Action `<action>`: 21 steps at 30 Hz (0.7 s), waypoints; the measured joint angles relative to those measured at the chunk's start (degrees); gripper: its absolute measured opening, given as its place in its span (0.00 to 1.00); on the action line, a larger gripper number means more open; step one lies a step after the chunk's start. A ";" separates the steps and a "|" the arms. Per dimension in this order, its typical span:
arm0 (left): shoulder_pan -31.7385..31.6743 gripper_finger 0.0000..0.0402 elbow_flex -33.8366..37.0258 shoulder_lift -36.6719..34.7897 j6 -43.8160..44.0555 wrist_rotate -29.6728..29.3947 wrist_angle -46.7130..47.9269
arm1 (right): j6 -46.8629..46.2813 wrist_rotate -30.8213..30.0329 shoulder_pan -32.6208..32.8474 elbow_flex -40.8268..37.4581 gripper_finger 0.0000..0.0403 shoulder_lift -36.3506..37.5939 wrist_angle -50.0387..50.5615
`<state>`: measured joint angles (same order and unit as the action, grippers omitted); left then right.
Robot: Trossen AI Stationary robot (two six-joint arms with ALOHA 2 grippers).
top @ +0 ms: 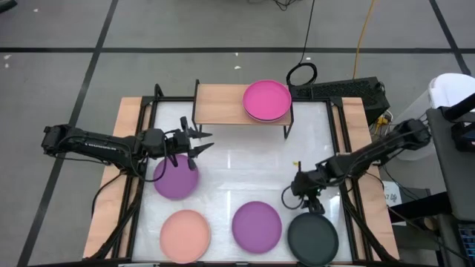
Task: Place and stack plates onto a shelf
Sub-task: Put the black plate on the shelf
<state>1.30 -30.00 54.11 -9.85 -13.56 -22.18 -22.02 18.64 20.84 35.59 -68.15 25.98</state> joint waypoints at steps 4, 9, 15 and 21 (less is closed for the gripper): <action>0.01 0.38 0.00 0.00 0.11 0.00 0.03 | -1.29 1.10 3.56 0.00 0.44 -2.16 -2.82; 0.00 0.38 0.00 0.00 0.27 0.00 0.06 | -2.89 0.91 6.35 0.00 0.44 -4.48 -5.42; 0.00 0.38 0.00 0.00 0.99 0.00 0.09 | -4.13 0.82 7.47 0.00 0.43 -8.08 -6.16; 0.00 0.38 0.00 0.00 1.11 0.00 0.18 | -3.93 0.94 7.80 -0.02 0.36 -11.03 -5.85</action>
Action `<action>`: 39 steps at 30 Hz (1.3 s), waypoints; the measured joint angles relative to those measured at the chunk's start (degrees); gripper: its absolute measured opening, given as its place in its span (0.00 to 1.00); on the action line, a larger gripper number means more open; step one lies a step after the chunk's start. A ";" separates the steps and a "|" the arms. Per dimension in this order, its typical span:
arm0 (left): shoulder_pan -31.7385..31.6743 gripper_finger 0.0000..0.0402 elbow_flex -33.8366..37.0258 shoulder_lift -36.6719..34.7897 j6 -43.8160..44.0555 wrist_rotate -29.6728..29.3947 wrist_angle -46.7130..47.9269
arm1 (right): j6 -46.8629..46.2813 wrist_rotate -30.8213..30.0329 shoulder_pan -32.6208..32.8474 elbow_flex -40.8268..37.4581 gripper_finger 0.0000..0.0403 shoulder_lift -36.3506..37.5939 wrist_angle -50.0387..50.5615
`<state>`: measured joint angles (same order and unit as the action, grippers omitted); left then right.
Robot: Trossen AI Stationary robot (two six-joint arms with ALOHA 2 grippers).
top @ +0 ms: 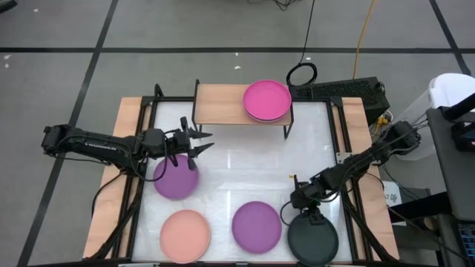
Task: Place and stack plates onto a shelf
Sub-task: Put the black plate on the shelf
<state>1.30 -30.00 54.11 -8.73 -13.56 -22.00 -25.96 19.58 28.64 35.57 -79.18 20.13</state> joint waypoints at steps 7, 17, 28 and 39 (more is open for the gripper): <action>0.00 0.38 0.00 0.00 0.04 0.00 -0.02 | 1.23 0.08 -0.02 -0.02 0.10 1.33 4.12; 0.00 0.38 0.00 0.00 0.89 0.00 -0.07 | 2.90 -2.90 -1.80 -0.02 0.01 10.50 14.32; 0.00 0.38 0.00 0.00 1.78 0.00 -0.09 | 4.80 -11.73 -8.54 0.84 0.00 23.85 19.12; 0.00 0.38 0.00 0.00 1.79 0.00 -0.11 | 16.09 -15.33 -15.86 7.79 0.00 28.46 12.00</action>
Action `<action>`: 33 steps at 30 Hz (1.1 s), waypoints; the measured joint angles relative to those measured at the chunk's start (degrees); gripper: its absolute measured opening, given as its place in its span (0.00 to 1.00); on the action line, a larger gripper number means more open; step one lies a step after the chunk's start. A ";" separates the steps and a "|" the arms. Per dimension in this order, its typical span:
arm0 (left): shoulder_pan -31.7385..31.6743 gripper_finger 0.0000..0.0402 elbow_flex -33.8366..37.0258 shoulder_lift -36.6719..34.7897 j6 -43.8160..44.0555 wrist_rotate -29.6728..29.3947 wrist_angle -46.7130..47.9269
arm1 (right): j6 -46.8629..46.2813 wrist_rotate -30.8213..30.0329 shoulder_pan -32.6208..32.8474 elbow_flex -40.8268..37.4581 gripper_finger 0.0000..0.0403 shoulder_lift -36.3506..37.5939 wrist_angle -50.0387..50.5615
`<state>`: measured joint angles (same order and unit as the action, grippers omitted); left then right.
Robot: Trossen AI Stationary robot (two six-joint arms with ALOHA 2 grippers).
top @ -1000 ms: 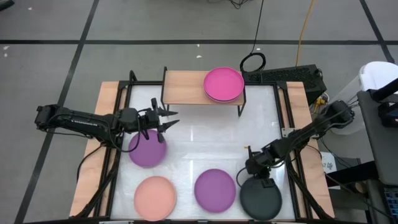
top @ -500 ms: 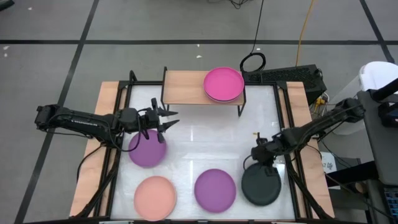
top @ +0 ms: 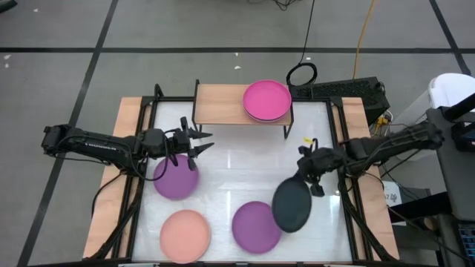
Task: Place and stack plates onto a shelf
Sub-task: Put the black plate on the shelf
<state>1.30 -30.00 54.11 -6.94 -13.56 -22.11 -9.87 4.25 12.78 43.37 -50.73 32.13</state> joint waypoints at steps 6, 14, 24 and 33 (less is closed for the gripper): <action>0.02 0.38 0.00 0.00 0.08 2.06 -1.50 | 7.87 -1.49 -4.48 2.15 0.00 -0.08 -9.39; 0.72 0.38 0.00 -0.21 -0.24 5.38 -5.53 | 22.14 -12.60 -10.63 3.07 0.00 -0.09 -30.62; 0.72 0.38 -0.02 -2.86 0.22 5.43 -5.70 | 23.30 -13.32 -20.37 3.07 0.00 -1.39 -45.83; 0.72 0.38 -0.04 -3.41 -1.86 5.46 -6.99 | 22.41 -9.19 -24.31 3.07 0.00 -9.61 -54.18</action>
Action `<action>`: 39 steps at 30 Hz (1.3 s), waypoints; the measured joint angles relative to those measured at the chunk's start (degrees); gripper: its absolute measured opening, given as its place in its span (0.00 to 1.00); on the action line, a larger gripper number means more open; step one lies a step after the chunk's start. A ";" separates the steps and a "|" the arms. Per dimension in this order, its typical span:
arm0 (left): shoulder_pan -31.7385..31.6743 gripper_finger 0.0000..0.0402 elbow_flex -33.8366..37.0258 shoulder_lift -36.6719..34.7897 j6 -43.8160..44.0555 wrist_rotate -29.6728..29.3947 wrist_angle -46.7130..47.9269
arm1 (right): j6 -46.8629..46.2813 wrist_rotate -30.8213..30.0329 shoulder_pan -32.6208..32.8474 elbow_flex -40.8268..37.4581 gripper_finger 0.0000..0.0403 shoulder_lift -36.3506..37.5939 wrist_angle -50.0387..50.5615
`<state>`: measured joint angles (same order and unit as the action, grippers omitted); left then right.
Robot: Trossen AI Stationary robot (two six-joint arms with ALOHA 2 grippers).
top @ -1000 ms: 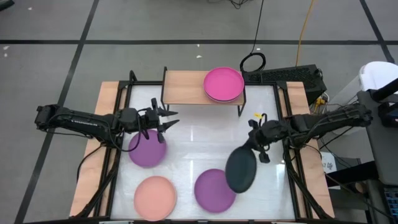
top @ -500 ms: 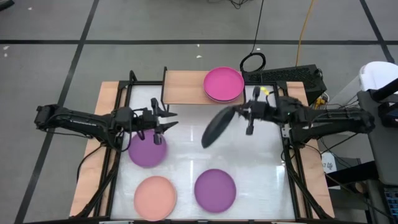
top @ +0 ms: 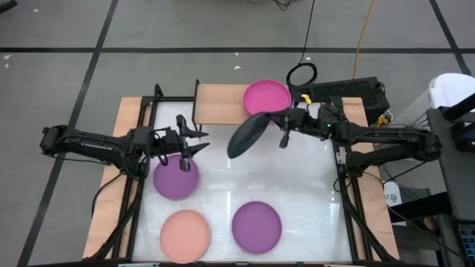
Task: Place and stack plates onto a shelf
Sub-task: Put the black plate on the shelf
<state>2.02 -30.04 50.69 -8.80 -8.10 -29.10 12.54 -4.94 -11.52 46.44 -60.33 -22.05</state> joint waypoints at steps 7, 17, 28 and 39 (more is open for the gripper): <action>-0.04 0.38 -0.61 -5.60 -1.60 0.06 -1.19 | -3.09 6.43 -6.91 1.76 0.00 -6.84 -4.29; -0.07 0.38 -0.66 -11.54 -3.28 -0.59 1.59 | -5.20 17.23 -16.23 19.55 0.00 -21.60 7.19; -0.07 0.38 -0.65 -10.57 -2.01 -1.42 5.40 | -8.94 25.29 -24.61 38.38 0.00 -38.24 16.71; -0.07 0.38 -0.63 -10.57 -1.94 -1.46 7.09 | -11.12 27.37 -26.40 39.93 0.00 -45.51 16.32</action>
<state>1.96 -30.68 40.12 -10.74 -9.56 -22.00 1.42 22.44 -37.92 86.37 -105.85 -5.72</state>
